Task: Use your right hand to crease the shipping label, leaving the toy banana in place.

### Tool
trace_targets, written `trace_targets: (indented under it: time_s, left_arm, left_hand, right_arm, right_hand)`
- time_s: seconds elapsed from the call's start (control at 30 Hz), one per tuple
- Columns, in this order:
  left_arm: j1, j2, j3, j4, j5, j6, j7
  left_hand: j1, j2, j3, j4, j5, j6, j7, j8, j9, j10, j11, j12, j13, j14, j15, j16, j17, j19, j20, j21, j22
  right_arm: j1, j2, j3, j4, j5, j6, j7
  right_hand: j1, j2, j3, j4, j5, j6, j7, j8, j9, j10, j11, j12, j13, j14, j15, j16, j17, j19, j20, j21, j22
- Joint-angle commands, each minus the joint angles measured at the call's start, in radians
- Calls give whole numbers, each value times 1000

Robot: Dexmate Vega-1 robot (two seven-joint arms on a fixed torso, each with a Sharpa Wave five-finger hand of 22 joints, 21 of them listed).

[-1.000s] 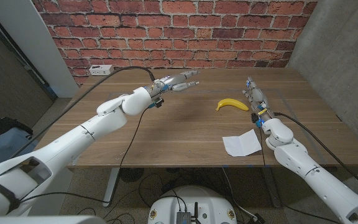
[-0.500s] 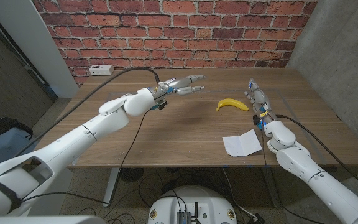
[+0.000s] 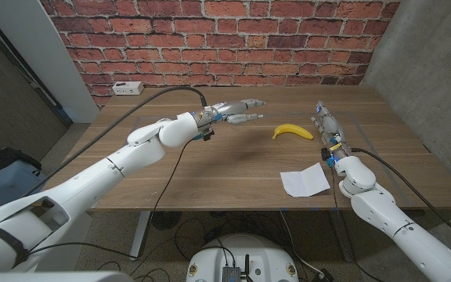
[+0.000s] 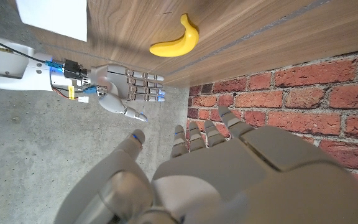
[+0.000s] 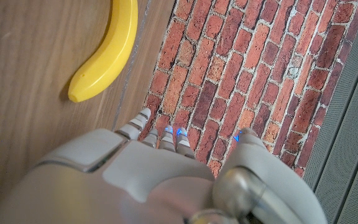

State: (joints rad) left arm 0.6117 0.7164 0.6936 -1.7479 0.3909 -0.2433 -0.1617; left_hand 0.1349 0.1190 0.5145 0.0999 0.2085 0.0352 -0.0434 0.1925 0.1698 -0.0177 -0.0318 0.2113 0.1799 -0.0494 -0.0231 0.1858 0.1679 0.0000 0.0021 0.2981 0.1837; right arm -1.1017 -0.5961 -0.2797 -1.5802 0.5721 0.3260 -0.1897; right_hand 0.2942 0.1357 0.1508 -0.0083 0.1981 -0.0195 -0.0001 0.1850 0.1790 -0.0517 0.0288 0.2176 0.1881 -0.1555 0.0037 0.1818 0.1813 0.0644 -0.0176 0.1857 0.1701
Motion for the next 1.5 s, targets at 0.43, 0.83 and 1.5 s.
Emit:
trace_targets:
  time_s: [0.43,0.83,1.5]
  left_arm:
    - [-11,-12,25,5,2,-64,-73]
    - [-1,-13,29,-4,5,-82,-91]
    - [-16,-30,58,1,29,-124,-141]
  left_hand:
    - [21,53,28,-1,0,29,-1,7,5,26,-2,11,2,16,-6,1,2,15,2,-4,4]
    - [30,51,42,-3,-3,58,-12,7,5,53,-1,14,2,40,-4,3,1,25,4,-5,4]
    - [40,46,54,-10,-7,76,-9,5,5,72,5,13,3,58,3,1,1,27,6,-10,4]
  right_arm:
    - [-93,-9,35,-76,-31,10,-68]
    - [-143,-10,51,-112,-46,14,-98]
    - [-253,-1,87,-171,-78,42,-150]
  right_hand:
    - [12,4,13,-5,-3,9,1,4,2,1,0,-5,3,0,2,8,3,7,-2,9,1]
    - [27,10,24,-15,-4,16,4,6,2,7,8,-5,3,6,4,8,1,24,-2,14,2]
    - [41,12,35,-26,-7,28,11,7,3,16,17,-3,3,9,11,8,0,27,0,13,2]
